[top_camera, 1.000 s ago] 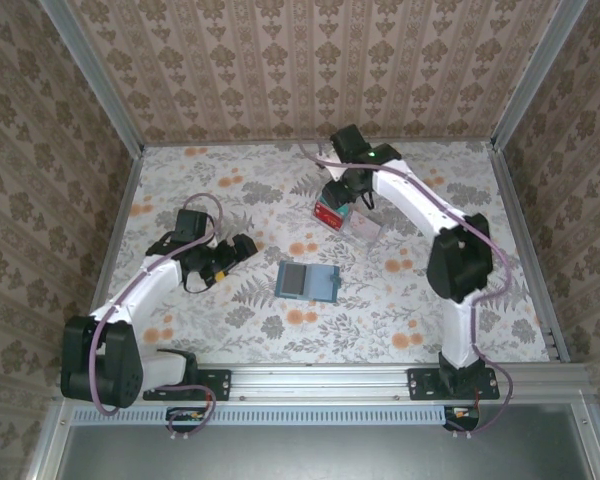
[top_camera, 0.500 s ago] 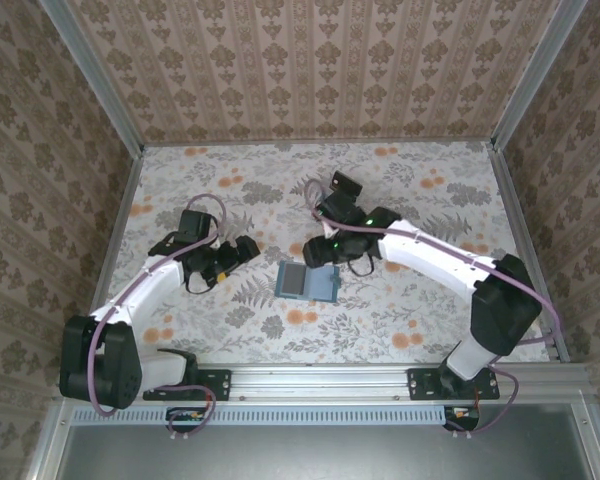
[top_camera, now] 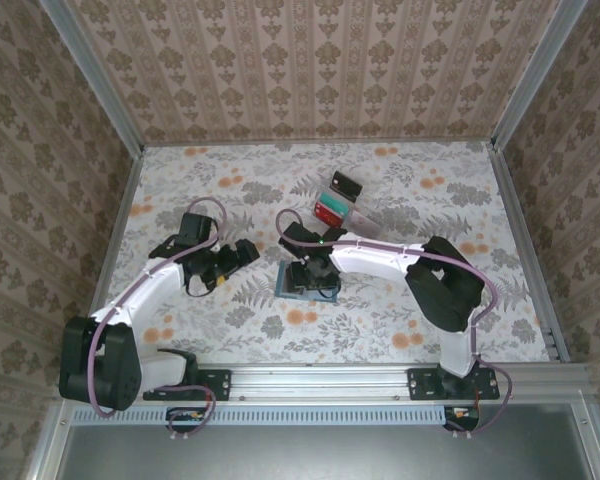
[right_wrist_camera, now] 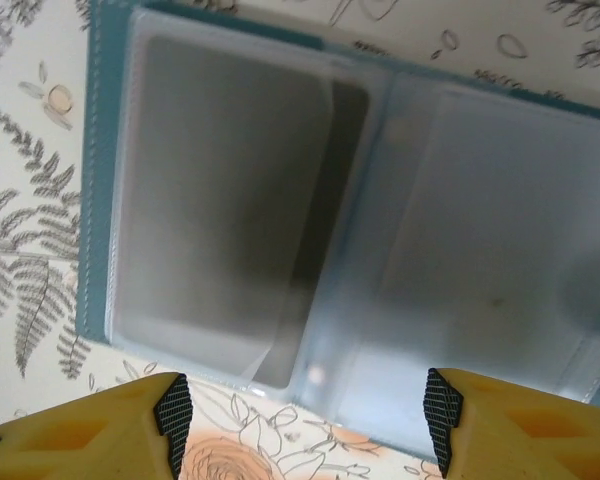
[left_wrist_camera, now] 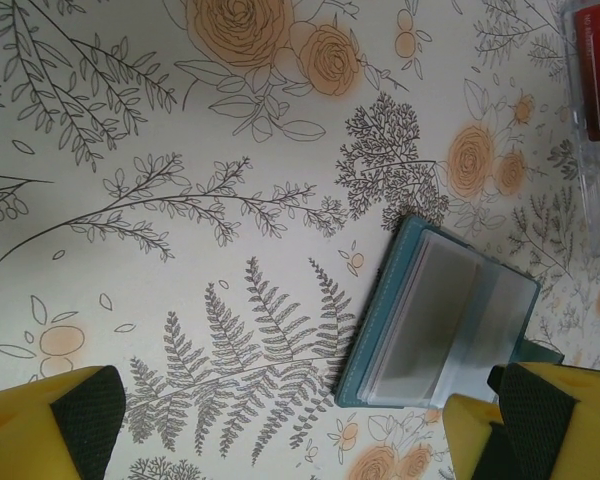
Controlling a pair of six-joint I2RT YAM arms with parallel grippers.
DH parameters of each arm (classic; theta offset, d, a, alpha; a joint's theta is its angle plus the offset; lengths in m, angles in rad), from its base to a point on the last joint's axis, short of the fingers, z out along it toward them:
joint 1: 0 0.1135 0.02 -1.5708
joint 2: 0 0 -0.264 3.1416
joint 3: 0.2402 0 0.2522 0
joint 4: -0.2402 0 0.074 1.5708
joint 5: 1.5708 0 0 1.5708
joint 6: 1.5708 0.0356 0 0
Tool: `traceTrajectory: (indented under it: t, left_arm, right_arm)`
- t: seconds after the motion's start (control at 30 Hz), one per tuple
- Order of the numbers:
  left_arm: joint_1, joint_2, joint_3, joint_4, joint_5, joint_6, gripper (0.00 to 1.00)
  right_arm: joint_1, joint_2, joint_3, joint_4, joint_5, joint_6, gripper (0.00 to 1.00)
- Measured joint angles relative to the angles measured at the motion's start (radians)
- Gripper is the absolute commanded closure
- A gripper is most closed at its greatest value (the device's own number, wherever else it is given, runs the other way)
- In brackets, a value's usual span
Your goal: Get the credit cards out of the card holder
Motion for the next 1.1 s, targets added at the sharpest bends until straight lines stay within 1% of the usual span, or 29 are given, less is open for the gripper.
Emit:
traceTrajectory:
  t: [0.17,0.3,0.33,0.4,0.43,0.53,0.73,0.9,0.93,1.1]
  left_arm:
    - [-0.001,0.0,0.0,0.012,0.032,0.0,0.0]
    - [-0.006,0.003,0.0,0.032,0.06,0.0,0.0]
    - [-0.008,0.008,0.0,0.038,0.068,0.0,0.02]
    - [-0.015,0.023,0.0,0.05,0.079,-0.001,0.06]
    - [-0.019,0.032,0.0,0.054,0.084,0.0,0.09]
    - [-0.04,0.058,0.0,0.061,0.1,-0.001,0.22]
    - [-0.093,0.111,0.0,0.082,0.125,-0.006,0.42]
    - [-0.16,0.176,0.001,0.132,0.15,-0.024,0.64]
    - [-0.181,0.194,0.003,0.14,0.152,-0.029,0.66]
    - [-0.264,0.26,0.039,0.149,0.141,-0.027,0.68]
  right_arm:
    - [-0.005,0.047,0.051,-0.004,0.043,0.039,0.35]
    - [-0.005,0.077,0.055,-0.016,0.083,0.046,0.39]
    - [-0.005,0.083,0.055,-0.019,0.091,0.046,0.39]
    - [-0.004,0.084,0.055,-0.019,0.1,0.046,0.42]
    - [-0.004,0.084,0.055,-0.02,0.103,0.045,0.45]
    - [-0.005,0.086,0.055,-0.027,0.109,0.039,0.5]
    - [-0.006,0.081,0.037,-0.012,0.111,0.037,0.5]
    - [-0.015,0.059,-0.002,0.03,0.1,0.037,0.51]
    - [-0.018,0.055,-0.008,0.036,0.095,0.037,0.52]
    - [-0.03,0.045,-0.026,0.055,0.071,0.033,0.54]
